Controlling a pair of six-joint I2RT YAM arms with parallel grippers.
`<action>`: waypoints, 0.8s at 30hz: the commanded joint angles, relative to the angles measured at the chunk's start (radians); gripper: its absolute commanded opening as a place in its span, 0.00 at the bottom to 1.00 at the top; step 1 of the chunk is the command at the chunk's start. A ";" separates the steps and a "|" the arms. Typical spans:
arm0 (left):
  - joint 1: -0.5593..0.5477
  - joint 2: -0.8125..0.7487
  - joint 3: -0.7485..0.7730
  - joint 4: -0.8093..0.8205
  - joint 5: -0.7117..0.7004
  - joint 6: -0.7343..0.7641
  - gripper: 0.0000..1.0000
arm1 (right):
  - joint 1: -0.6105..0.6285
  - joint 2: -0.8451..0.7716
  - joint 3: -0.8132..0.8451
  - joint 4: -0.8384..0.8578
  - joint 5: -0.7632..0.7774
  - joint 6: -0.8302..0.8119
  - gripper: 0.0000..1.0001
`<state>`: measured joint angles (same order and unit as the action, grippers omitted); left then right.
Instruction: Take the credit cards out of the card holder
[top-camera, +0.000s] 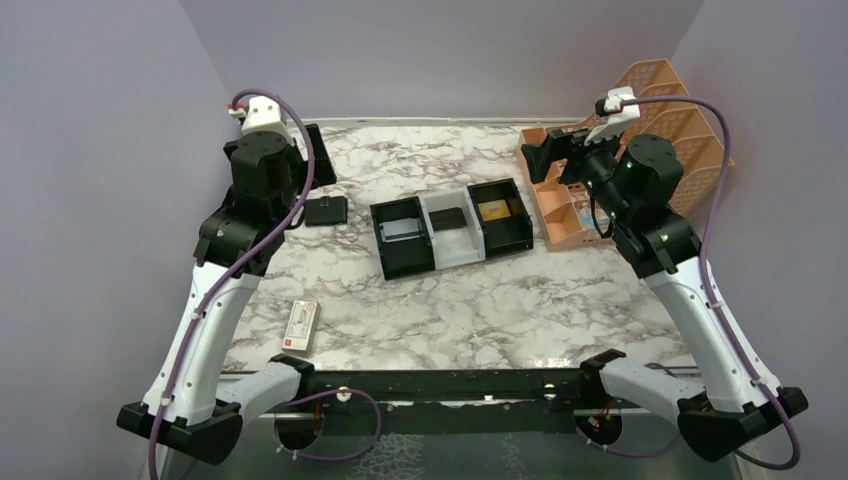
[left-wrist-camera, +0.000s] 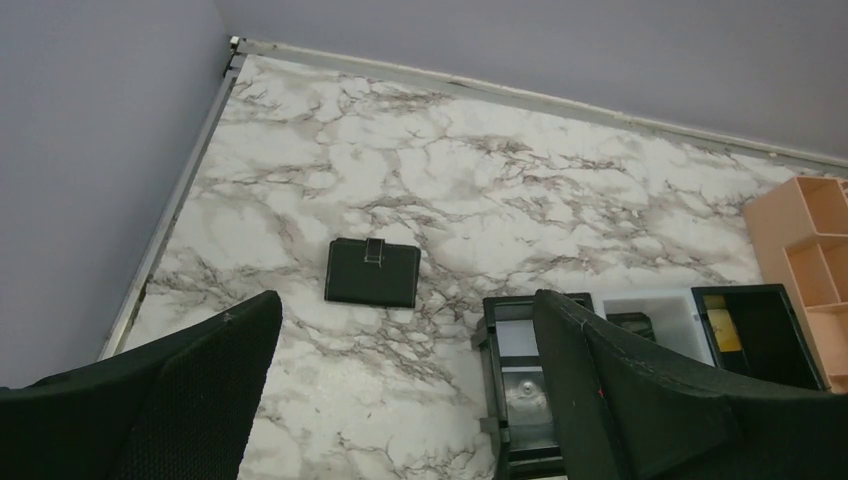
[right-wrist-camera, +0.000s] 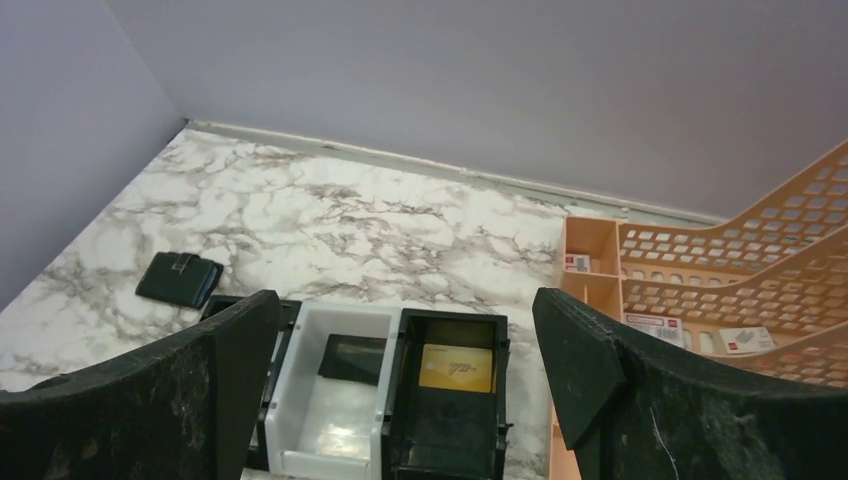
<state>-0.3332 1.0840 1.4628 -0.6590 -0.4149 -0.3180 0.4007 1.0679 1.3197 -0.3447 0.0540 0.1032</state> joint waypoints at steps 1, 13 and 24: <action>0.022 -0.067 -0.096 0.012 0.033 0.017 0.99 | -0.044 -0.056 -0.076 0.020 -0.206 0.071 0.99; 0.078 -0.052 -0.304 0.008 0.094 -0.015 0.99 | -0.093 0.005 -0.339 0.193 -0.783 0.213 0.99; 0.159 0.082 -0.378 0.054 0.218 -0.063 0.99 | 0.239 0.271 -0.342 0.029 -0.539 0.212 0.99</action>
<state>-0.1917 1.1698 1.1007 -0.6491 -0.2329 -0.3607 0.5362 1.2449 0.9901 -0.2810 -0.5610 0.2863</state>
